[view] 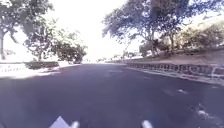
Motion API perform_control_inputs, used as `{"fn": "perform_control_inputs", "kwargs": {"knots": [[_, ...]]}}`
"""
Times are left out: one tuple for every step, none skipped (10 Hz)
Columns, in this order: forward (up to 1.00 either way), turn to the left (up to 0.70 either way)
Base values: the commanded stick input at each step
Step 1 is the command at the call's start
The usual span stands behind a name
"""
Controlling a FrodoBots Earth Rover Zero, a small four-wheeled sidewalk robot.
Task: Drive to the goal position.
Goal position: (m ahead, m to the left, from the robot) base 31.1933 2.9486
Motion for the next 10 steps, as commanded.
{"fn": "perform_control_inputs", "kwargs": {"knots": [[0.70, 0.00], [0.70, 0.00], [0.70, 0.00], [0.70, 0.00], [0.70, 0.00], [0.70, 0.00], [0.70, 0.00], [0.70, 0.00], [0.70, 0.00], [0.70, -0.04]]}}
